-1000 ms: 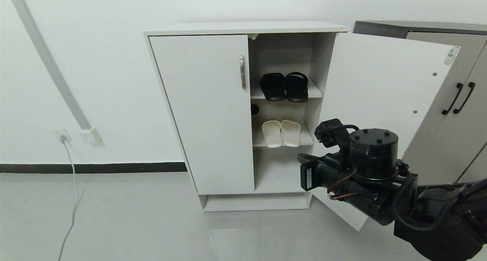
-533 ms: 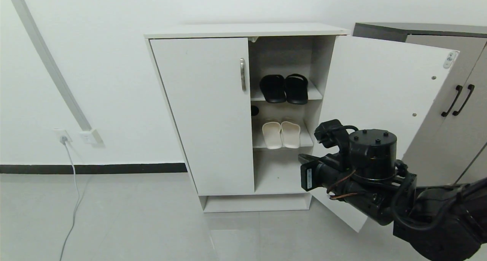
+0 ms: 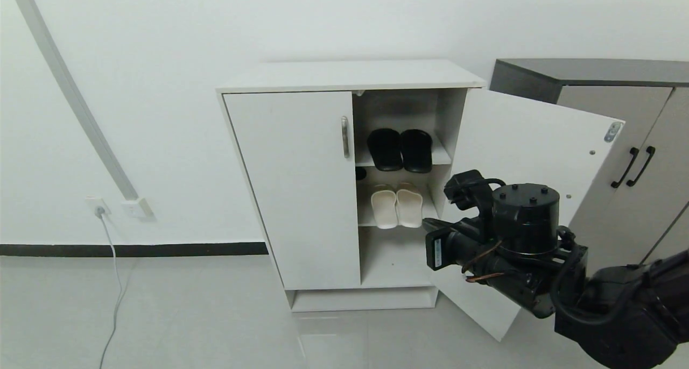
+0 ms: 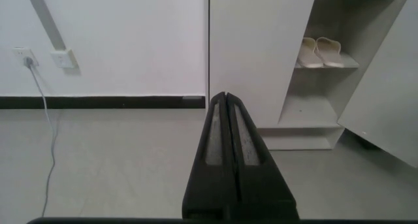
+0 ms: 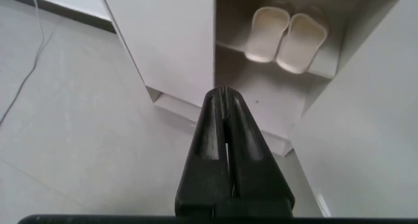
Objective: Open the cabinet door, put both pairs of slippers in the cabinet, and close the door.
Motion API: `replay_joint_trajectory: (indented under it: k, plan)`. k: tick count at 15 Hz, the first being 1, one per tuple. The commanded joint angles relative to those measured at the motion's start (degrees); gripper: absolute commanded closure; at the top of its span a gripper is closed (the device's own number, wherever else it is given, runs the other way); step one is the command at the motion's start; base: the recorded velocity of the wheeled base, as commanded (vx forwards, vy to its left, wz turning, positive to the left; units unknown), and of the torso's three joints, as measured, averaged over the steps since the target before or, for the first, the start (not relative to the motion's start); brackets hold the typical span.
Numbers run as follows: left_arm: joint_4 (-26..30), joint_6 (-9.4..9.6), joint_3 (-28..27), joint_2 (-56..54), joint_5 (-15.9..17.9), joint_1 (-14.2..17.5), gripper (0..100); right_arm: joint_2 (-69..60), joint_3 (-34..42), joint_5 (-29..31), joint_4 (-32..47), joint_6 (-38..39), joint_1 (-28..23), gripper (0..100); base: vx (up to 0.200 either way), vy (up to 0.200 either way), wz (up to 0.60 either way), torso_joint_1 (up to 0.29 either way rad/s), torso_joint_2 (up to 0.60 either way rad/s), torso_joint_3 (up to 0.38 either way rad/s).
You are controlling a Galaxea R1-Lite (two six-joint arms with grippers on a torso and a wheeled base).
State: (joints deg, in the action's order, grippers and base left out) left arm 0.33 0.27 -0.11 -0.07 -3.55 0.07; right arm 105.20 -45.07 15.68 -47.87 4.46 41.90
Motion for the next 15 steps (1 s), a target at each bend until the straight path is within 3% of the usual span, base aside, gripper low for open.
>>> replay_joint_trajectory:
  k: [1,15]
  plan:
    - [0.0,0.00,0.0,0.1,0.1,0.0,100,0.0,0.1,0.0,0.0,0.0,0.1,100,0.000,0.000,0.00,0.119,-0.47,-0.349]
    - [0.0,0.00,0.0,0.1,0.1,0.0,100,0.1,0.4,0.0,0.0,-0.2,-0.1,100,0.000,0.000,0.00,0.168,-0.49,-0.321]
